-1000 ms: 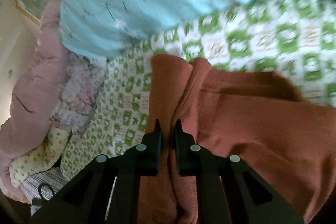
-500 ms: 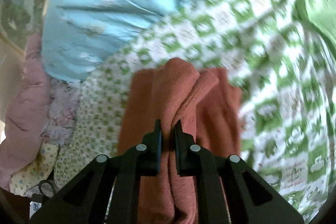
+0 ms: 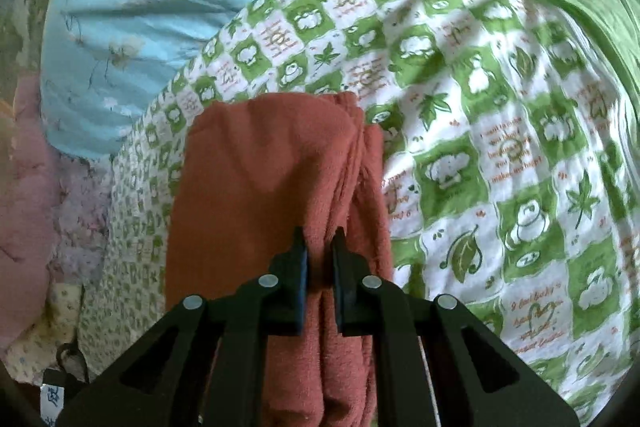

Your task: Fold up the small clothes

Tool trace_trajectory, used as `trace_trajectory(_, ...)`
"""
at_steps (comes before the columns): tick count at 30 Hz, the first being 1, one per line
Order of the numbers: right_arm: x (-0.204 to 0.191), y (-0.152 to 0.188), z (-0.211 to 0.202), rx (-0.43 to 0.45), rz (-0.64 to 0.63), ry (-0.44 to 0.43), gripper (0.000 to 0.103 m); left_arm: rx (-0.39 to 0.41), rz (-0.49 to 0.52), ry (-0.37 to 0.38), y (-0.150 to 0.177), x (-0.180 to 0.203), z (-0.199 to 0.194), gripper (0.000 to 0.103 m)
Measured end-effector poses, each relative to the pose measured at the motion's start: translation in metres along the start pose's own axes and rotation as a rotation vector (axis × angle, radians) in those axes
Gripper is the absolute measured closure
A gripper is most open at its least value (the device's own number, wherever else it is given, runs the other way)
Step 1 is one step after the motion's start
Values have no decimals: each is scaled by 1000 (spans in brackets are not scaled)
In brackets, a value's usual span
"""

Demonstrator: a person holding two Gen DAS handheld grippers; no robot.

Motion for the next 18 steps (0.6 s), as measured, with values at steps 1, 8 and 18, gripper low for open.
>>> trace_trajectory(1, 0, 1, -2, 3, 5, -3, 89, 2, -1, 1, 3, -2, -5, 62)
trace_trajectory(8, 0, 18, -26, 42, 35, 38, 65, 35, -106, -29, 24, -41, -53, 47)
trace_trajectory(18, 6, 55, -33, 31, 72, 24, 36, 35, -356, -124, 41, -144, -74, 28)
Point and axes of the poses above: each gripper's, at about its wrist camera, not at the fingertips, and z roughly the way its jaws point, x to its right, y to its underside, the point moved 5 cm from there along z, roughly the way its jaws point, and after that the axes turned 8 degrees about z, right-handed, at the moved point
